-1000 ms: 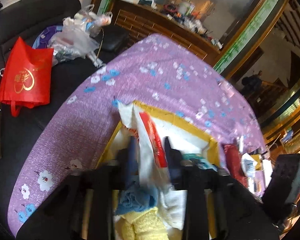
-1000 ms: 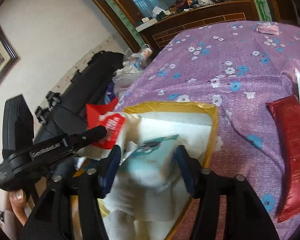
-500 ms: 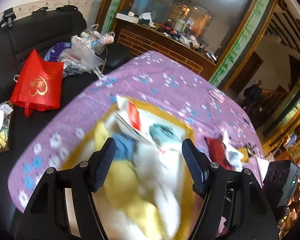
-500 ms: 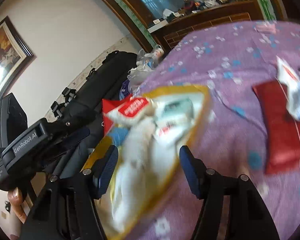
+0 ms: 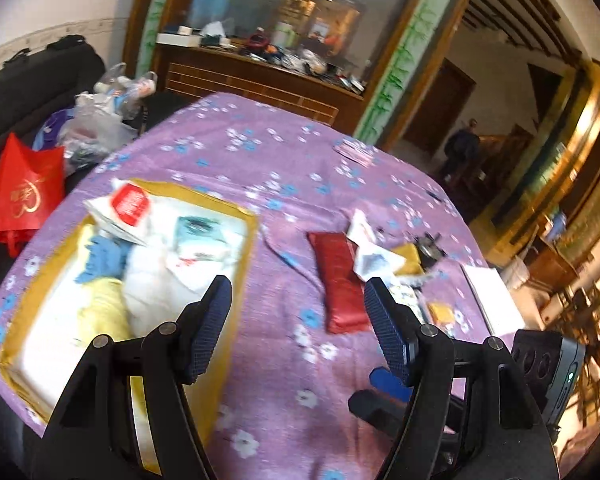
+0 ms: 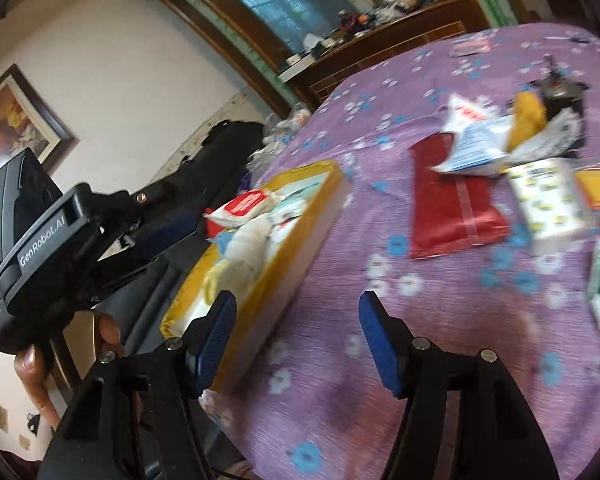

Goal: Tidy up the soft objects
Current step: 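Grasp the yellow pack with the right tool while the left grasps the red foil pack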

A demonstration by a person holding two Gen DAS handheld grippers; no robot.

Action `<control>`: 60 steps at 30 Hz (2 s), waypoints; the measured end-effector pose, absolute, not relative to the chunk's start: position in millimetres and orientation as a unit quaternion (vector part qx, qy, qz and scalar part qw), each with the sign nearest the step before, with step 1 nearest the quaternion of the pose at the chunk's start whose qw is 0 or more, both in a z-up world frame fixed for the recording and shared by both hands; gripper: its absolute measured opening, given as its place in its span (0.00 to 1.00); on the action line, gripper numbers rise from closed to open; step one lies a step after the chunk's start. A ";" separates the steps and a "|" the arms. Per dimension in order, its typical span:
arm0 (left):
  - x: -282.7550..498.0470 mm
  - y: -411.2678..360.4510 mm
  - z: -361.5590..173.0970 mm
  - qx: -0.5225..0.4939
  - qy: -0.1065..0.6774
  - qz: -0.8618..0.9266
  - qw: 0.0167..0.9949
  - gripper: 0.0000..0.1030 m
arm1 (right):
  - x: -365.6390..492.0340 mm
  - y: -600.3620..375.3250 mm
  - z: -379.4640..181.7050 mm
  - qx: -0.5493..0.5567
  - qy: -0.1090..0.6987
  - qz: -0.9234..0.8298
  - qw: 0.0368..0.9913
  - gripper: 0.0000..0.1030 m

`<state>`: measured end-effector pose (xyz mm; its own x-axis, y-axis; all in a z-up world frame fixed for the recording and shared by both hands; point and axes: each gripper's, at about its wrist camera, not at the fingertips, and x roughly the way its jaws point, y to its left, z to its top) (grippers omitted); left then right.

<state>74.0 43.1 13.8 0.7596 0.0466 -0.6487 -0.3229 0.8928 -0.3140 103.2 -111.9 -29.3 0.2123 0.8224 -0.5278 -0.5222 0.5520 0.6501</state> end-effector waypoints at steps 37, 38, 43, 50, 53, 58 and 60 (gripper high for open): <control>177.8 -8.3 -79.0 -0.227 0.449 -0.003 0.864 0.67 | 200.9 -222.0 -30.8 0.098 0.454 0.230 0.855 0.68; 182.9 -6.3 -81.5 -0.232 0.452 -0.001 0.862 0.67 | 214.8 -222.6 -33.8 0.089 0.461 0.219 0.855 0.68; 202.3 0.1 -88.4 -0.243 0.459 0.010 0.855 0.67 | 253.4 -230.7 -56.7 0.086 0.486 0.176 0.852 0.68; 208.5 -2.4 -98.8 -0.254 0.477 0.004 0.842 0.67 | 248.0 -228.4 -78.8 0.140 0.506 0.259 0.811 0.68; 208.8 -6.5 -96.1 -0.247 0.476 0.009 0.844 0.68 | 237.6 -219.3 -77.4 0.143 0.502 0.307 0.796 0.68; 218.7 -13.3 -98.8 -0.214 0.480 0.033 0.850 0.70 | 228.1 -207.0 -73.2 0.124 0.496 0.334 0.792 0.68; 223.5 -16.1 -99.5 -0.196 0.478 0.044 0.855 0.70 | 227.0 -206.4 -73.2 0.124 0.499 0.337 0.789 0.68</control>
